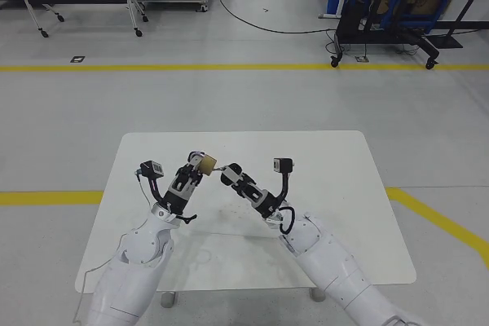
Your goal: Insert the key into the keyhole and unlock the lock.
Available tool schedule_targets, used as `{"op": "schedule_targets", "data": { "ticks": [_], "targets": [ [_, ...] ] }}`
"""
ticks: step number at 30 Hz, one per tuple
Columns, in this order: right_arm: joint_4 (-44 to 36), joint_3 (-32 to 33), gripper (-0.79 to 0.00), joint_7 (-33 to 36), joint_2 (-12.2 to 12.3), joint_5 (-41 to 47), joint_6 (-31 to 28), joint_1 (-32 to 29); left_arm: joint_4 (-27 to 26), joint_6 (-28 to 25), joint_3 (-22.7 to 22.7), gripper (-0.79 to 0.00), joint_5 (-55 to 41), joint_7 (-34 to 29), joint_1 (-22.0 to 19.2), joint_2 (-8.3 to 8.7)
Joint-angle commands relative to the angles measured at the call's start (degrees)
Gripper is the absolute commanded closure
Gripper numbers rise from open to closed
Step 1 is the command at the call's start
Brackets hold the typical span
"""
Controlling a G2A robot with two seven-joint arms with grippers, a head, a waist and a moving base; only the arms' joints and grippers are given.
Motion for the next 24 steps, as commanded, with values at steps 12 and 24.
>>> {"op": "schedule_targets", "data": {
  "ticks": [12, 24],
  "targets": [
    [0.63, 0.14, 0.000, -1.76, -0.64, -1.35, 0.35, 0.32, 0.04, 0.10, -0.14, 0.000, 0.18, -0.21, 0.11, -0.36],
    [1.11, -0.68, 0.000, -3.94, -1.39, -4.69, 0.08, -0.07, 0.53, 1.27, -0.64, 0.000, -2.26, 0.15, 0.00, -0.75]
  ]
}}
